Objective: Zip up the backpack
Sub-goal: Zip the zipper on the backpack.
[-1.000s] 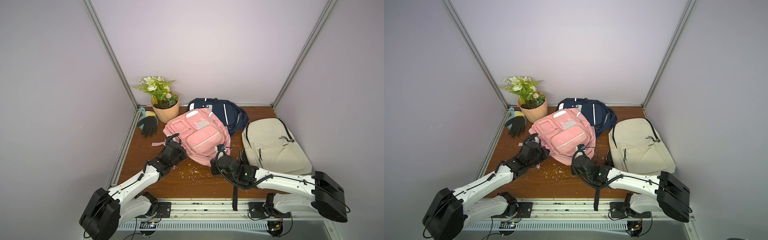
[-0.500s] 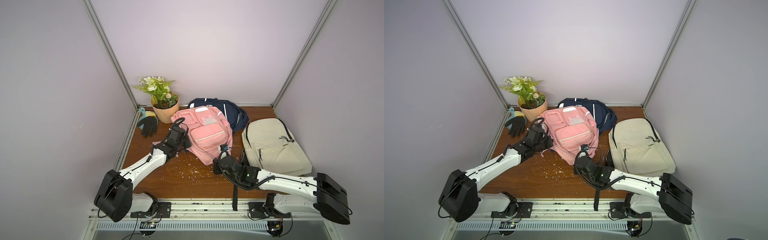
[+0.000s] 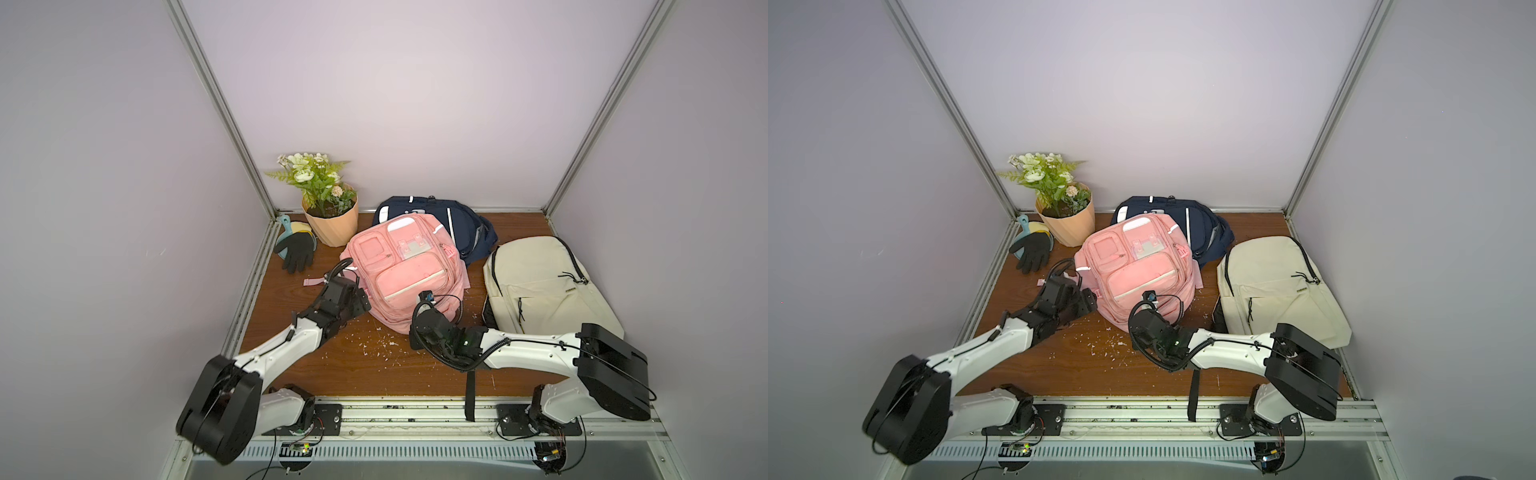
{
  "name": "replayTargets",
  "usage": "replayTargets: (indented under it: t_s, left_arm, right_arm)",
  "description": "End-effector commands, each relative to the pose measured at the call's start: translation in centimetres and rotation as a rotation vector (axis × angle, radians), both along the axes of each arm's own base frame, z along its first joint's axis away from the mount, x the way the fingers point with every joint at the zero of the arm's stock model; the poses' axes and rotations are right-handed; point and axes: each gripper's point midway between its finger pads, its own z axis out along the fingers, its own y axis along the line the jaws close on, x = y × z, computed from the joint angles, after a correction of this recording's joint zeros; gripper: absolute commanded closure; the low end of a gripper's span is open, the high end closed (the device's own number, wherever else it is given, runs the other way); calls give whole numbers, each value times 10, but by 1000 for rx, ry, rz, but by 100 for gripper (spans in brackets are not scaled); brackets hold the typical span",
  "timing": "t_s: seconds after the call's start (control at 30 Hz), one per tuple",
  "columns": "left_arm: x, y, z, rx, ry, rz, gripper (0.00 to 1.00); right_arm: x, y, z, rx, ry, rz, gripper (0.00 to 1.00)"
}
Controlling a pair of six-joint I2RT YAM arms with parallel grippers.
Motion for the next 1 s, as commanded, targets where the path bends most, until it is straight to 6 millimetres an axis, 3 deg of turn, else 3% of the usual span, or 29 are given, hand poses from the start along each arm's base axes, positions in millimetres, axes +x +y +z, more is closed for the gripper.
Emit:
replayTargets:
  t_s: [0.0, 0.1, 0.33, 0.5, 0.6, 0.73, 0.97]
  left_arm:
    - [-16, -16, 11, -145, -38, -2, 7]
    - [-34, -40, 3, -243, -20, -61, 7]
    - [-52, -89, -10, -320, 40, -132, 14]
    - [-47, -97, -19, -302, 66, -136, 40]
    - [-44, -86, -23, -240, 71, -97, 63]
    - [-45, -65, -23, -151, 55, -41, 82]
    - [-52, -36, -35, -74, 70, 18, 100]
  right_arm:
    - [1, 25, 24, 88, -22, 40, 100]
    - [-3, 36, 22, 80, -21, 76, 100]
    - [-26, 65, 21, 84, -32, 187, 100]
    - [-34, 69, 23, 63, -45, 219, 100]
    - [-30, 54, 21, 19, -54, 178, 100]
    - [-19, 21, 25, -35, -68, 95, 100]
    - [13, -45, 19, -14, 2, -32, 100]
